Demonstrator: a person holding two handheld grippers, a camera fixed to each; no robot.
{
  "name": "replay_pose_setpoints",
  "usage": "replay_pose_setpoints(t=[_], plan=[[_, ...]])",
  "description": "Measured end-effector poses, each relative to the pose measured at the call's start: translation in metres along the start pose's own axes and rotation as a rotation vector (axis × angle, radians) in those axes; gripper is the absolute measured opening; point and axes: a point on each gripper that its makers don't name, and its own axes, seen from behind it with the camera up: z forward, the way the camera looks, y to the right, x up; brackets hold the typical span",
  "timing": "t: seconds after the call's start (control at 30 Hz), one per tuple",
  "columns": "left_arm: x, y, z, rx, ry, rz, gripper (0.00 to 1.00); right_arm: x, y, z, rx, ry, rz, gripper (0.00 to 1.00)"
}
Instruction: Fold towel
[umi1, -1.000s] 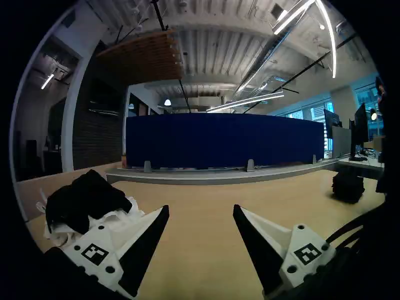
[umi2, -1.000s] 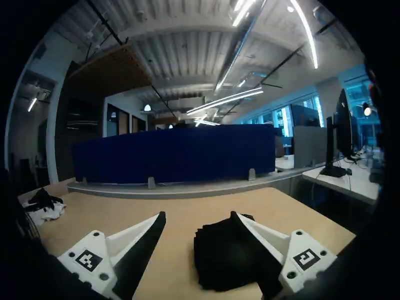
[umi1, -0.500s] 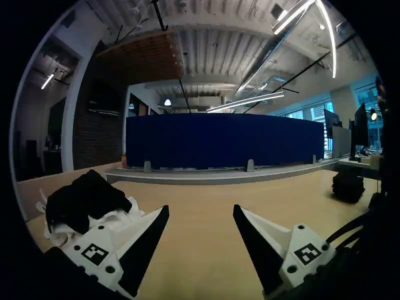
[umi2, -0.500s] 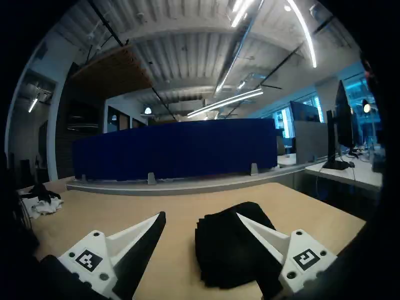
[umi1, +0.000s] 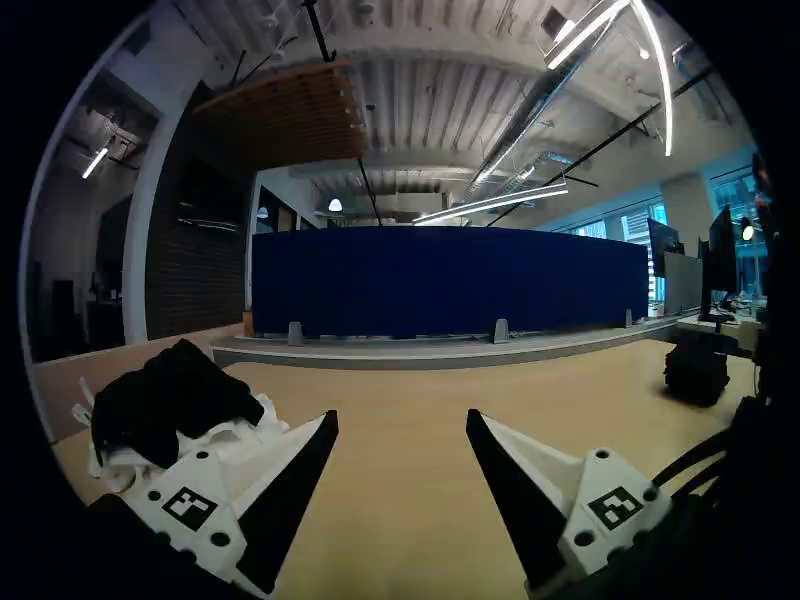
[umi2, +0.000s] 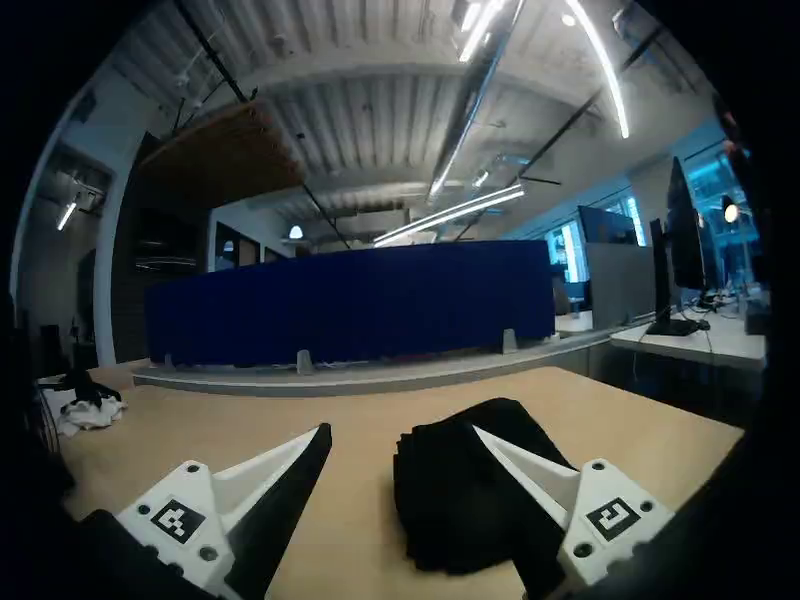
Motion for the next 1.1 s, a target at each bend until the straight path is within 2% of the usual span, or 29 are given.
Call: replay_pose_setpoints(t=[0.5,1.1], plan=[[0.0,0.0,0.0,0.0,0.0,0.0,0.95,-0.011,-0.013,-0.002,0.012,-0.019,-0.085,1.0],[0.0,0.0,-0.001,0.0,0.0,0.0,0.96,-0.012,-0.011,0.002,0.0,-0.021,-0.09,1.0]])
